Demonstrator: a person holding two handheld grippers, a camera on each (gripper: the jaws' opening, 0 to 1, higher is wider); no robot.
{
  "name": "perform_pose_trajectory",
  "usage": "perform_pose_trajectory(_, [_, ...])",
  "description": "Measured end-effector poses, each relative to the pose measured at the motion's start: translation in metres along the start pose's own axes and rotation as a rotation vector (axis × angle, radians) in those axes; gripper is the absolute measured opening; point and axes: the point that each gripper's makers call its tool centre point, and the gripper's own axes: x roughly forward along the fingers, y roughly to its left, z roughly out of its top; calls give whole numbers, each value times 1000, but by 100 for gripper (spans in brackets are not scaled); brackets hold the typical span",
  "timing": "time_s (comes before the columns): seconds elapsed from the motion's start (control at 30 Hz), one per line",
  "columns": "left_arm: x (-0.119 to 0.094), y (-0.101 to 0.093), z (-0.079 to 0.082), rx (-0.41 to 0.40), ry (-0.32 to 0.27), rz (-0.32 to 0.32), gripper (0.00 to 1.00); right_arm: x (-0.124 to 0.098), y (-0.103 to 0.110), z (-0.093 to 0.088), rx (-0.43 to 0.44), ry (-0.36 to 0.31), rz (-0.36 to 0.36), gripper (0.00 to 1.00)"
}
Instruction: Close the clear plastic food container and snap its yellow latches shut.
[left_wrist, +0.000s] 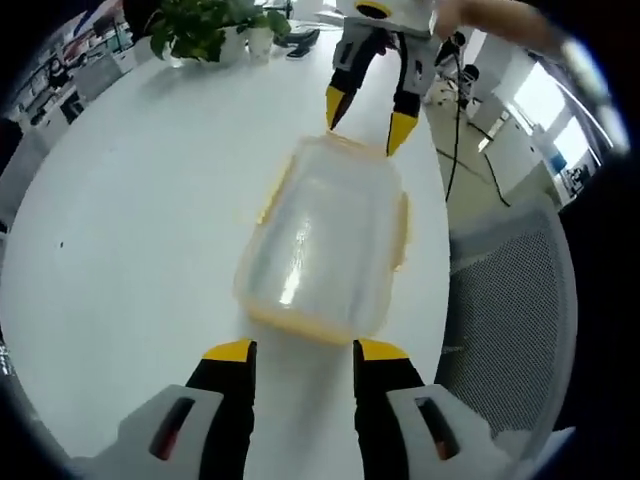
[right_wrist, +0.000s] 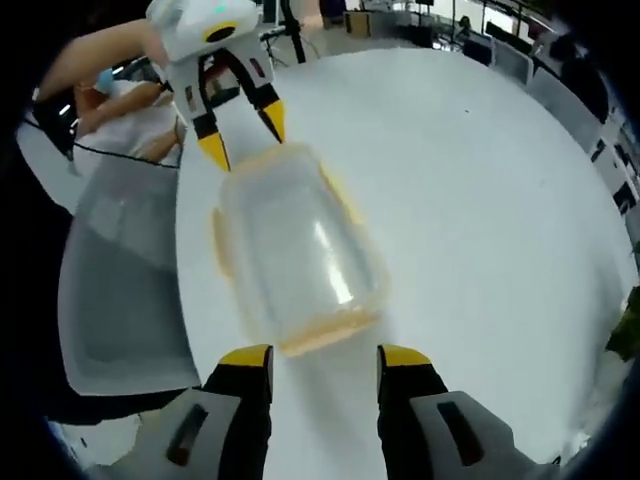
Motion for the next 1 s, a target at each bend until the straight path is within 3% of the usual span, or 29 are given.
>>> perform_pose_trajectory(0.53, [-1, -1, -3, -264, -54, -37, 35, -3, -3, 6, 179, -71, 0, 37])
perform_pose_trajectory(0.77, [-3, 1, 0, -441, -96, -57, 34, -4, -2, 10, 226, -94, 0, 35])
perform_pose_trajectory(1.0, [-2, 6, -6, -574, -98, -61, 33, -3, 0, 10, 291, -103, 11, 36])
